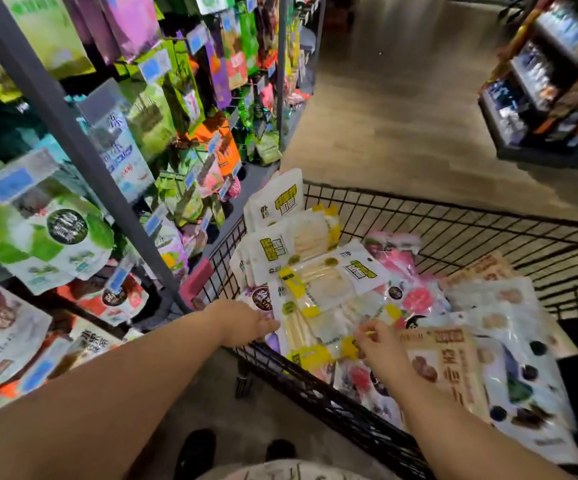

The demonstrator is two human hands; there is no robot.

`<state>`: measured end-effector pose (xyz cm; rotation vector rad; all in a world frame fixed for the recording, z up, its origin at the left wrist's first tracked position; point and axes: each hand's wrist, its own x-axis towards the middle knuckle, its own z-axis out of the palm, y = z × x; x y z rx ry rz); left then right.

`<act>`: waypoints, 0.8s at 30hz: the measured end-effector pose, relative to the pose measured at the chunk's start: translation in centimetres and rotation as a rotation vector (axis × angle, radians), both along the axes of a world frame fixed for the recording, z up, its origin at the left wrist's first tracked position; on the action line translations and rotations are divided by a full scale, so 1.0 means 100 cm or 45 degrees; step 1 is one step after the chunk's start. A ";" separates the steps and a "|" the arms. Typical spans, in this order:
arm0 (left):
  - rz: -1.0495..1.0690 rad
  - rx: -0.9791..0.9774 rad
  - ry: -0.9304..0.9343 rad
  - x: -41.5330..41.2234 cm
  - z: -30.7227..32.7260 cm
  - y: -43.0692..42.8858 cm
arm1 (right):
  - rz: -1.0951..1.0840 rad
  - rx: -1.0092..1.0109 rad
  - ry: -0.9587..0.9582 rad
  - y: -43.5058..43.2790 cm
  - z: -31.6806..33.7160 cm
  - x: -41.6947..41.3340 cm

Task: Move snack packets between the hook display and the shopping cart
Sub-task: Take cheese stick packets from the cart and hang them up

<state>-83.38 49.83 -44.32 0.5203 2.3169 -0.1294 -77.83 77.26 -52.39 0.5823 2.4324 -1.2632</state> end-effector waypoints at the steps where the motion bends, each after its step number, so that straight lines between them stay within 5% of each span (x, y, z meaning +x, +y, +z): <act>1: -0.018 -0.021 -0.040 0.002 0.000 0.000 | 0.000 -0.022 -0.010 -0.002 0.000 0.003; 8: 0.346 0.181 -0.218 0.002 -0.002 -0.007 | -0.136 -0.181 -0.152 -0.029 0.003 -0.005; 13: 0.106 0.009 -0.080 0.016 -0.009 -0.013 | -0.167 -0.292 -0.301 -0.048 -0.010 -0.021; 24: 0.313 0.091 -0.038 0.034 -0.026 -0.026 | -0.860 -0.821 -0.521 -0.075 -0.051 -0.057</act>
